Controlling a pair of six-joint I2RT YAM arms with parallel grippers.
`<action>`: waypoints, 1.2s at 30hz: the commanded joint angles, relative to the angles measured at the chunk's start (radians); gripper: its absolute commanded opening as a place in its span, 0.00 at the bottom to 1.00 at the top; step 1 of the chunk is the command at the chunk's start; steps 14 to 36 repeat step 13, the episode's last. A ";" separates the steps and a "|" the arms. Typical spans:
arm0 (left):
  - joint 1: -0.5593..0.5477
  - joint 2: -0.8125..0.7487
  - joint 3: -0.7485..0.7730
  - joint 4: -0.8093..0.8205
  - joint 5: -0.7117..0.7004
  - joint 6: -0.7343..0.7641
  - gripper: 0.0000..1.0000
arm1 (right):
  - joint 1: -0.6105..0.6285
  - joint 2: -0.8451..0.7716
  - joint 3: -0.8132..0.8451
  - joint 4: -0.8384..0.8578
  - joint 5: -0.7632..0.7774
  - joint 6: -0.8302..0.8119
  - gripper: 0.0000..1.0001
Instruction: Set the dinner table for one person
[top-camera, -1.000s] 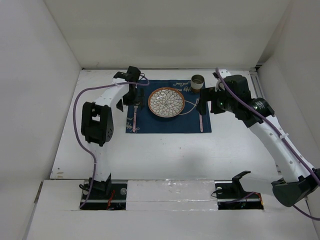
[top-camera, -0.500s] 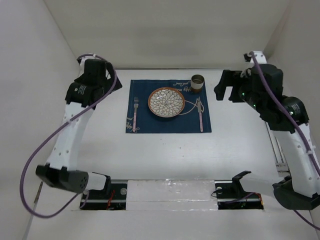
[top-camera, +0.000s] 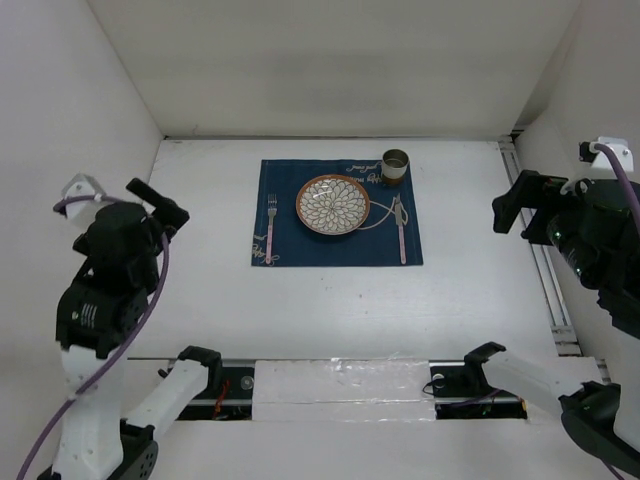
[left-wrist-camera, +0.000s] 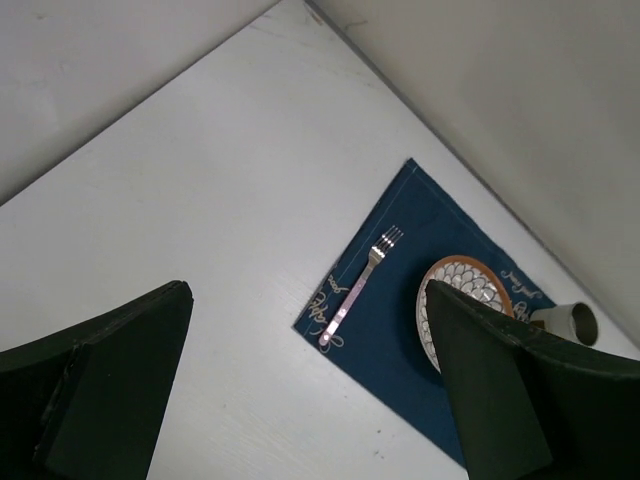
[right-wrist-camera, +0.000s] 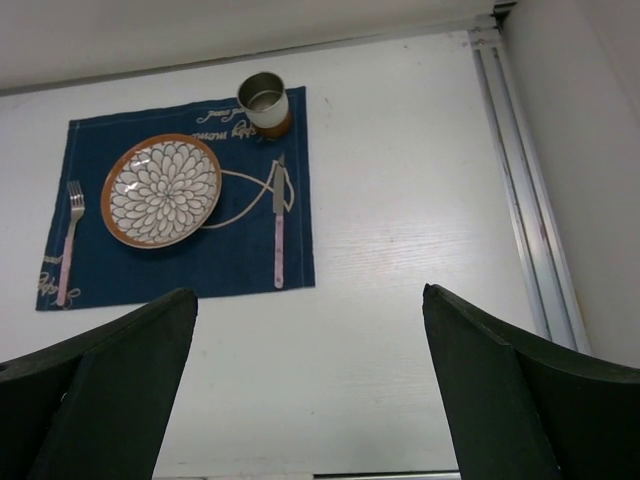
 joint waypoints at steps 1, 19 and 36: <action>-0.005 -0.058 -0.023 -0.051 -0.052 -0.056 1.00 | -0.006 -0.024 0.004 -0.055 0.078 0.007 1.00; -0.005 -0.058 0.023 -0.069 -0.075 -0.044 1.00 | -0.006 -0.087 -0.061 -0.032 0.089 0.037 1.00; -0.005 -0.058 0.023 -0.069 -0.075 -0.044 1.00 | -0.006 -0.087 -0.061 -0.032 0.089 0.037 1.00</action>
